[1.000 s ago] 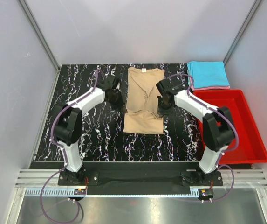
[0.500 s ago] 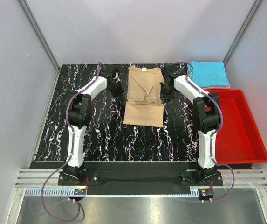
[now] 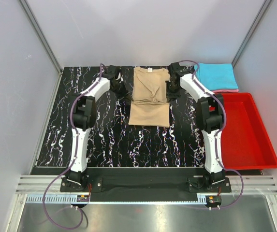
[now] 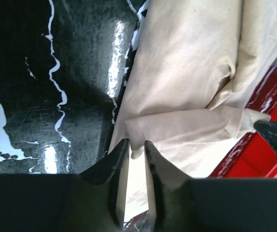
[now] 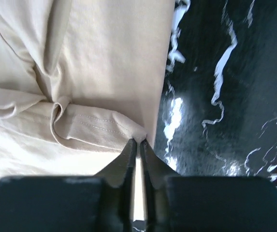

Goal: Fold and stack the t-shirts
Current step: Fold the tshirt

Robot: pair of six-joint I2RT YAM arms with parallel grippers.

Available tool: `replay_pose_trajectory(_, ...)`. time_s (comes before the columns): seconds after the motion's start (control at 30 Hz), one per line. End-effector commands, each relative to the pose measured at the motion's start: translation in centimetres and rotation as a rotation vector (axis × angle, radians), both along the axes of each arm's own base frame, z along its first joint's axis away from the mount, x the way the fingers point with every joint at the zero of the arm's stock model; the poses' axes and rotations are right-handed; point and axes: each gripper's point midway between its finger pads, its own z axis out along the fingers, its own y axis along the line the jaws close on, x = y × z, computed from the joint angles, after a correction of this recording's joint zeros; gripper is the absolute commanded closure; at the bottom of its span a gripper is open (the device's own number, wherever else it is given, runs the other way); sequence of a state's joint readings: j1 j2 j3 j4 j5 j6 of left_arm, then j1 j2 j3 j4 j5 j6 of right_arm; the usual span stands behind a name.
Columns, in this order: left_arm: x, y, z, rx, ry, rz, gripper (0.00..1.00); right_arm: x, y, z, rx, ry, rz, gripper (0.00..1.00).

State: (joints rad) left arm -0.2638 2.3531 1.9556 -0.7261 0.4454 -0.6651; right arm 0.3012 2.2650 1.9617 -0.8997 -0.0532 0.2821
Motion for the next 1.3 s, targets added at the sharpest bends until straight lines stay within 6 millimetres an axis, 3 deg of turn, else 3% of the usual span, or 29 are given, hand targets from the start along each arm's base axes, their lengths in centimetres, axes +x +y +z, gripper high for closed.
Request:
replay_pose_trajectory(0.0,3.6,-0.3,4.1,-0.097,-0.144,0.022,0.68,3.0,-0.4,2.4,0.033,-0.083,0.002,0.81)
replay_pose_trajectory(0.03,4.2,-0.2,5.3,-0.115,-0.171,0.036,0.64,4.1,-0.5,3.6,0.052,-0.118,-0.004,0.79)
replay_pose_trajectory(0.07,5.0,0.4,6.3,-0.128,-0.202,0.055,0.60,4.4,-0.5,3.6,0.062,-0.115,-0.009,0.75)
replay_pose_trajectory(0.1,5.6,0.4,7.3,-0.156,-0.241,0.048,0.51,4.7,-0.5,3.9,0.071,-0.120,-0.010,0.64)
replay_pose_trajectory(0.13,5.6,0.6,8.7,-0.160,-0.281,0.033,0.49,4.7,-0.3,4.3,0.078,-0.125,-0.011,0.58)
replay_pose_trajectory(0.17,5.7,1.4,9.0,-0.122,-0.299,0.042,0.43,4.3,-0.3,5.1,0.084,-0.127,-0.013,0.54)
replay_pose_trajectory(0.2,4.7,2.2,9.6,-0.075,-0.292,0.039,0.38,3.4,-0.5,4.6,0.081,-0.099,-0.015,0.48)
replay_pose_trajectory(0.23,4.1,2.9,9.7,-0.025,-0.311,0.008,0.38,2.8,-0.6,6.1,0.090,-0.122,-0.015,0.46)
replay_pose_trajectory(0.27,2.5,3.4,8.0,0.016,-0.265,0.005,0.37,2.2,-0.7,6.4,0.097,-0.123,-0.022,0.43)
replay_pose_trajectory(0.3,1.6,3.5,7.7,0.023,-0.259,-0.002,0.37,0.6,-1.0,5.4,0.091,-0.078,-0.025,0.42)
replay_pose_trajectory(0.33,0.5,3.7,9.0,0.024,-0.281,-0.006,0.37,-0.4,-0.9,6.6,0.113,-0.085,-0.021,0.40)
replay_pose_trajectory(0.37,-2.1,3.7,6.3,0.035,-0.209,-0.018,0.37,-1.3,-0.7,6.7,0.134,-0.069,-0.014,0.40)
replay_pose_trajectory(0.4,-2.8,3.6,7.7,0.020,-0.261,-0.025,0.37,-3.1,-0.6,5.5,0.146,-0.016,-0.006,0.40)
replay_pose_trajectory(0.43,-3.8,3.5,7.2,0.019,-0.254,-0.035,0.37,-4.0,0.2,6.7,0.206,-0.028,0.023,0.41)
replay_pose_trajectory(0.47,-5.6,3.3,6.2,0.016,-0.240,-0.053,0.38,-5.8,0.4,6.5,0.238,0.000,0.034,0.43)
replay_pose_trajectory(0.5,-6.5,3.0,5.8,0.013,-0.229,-0.068,0.38,-6.5,0.2,5.4,0.232,0.025,0.030,0.43)
replay_pose_trajectory(0.57,-8.7,2.2,4.5,0.014,-0.191,-0.110,0.39,-7.5,0.7,6.2,0.283,0.001,0.053,0.43)
replay_pose_trajectory(0.6,-9.2,2.0,4.4,0.016,-0.197,-0.125,0.39,-8.9,0.6,5.1,0.284,0.037,0.054,0.43)
replay_pose_trajectory(0.67,-10.7,1.2,3.4,0.014,-0.181,-0.175,0.38,-9.8,0.6,4.8,0.296,0.038,0.061,0.42)
replay_pose_trajectory(0.8,-12.4,0.1,2.1,0.004,-0.160,-0.223,0.36,-12.5,0.5,2.1,0.318,0.111,0.069,0.42)
replay_pose_trajectory(0.9,-12.7,0.2,0.8,0.033,-0.147,-0.222,0.36,-13.2,0.3,1.0,0.316,0.131,0.066,0.42)
replay_pose_trajectory(1.1,-12.4,0.7,-1.3,0.080,-0.108,-0.214,0.37,-13.4,0.4,-1.2,0.317,0.160,0.075,0.42)
replay_pose_trajectory(1.27,-12.4,0.4,-1.9,0.062,-0.095,-0.225,0.42,-13.2,0.8,-2.2,0.338,0.164,0.091,0.44)
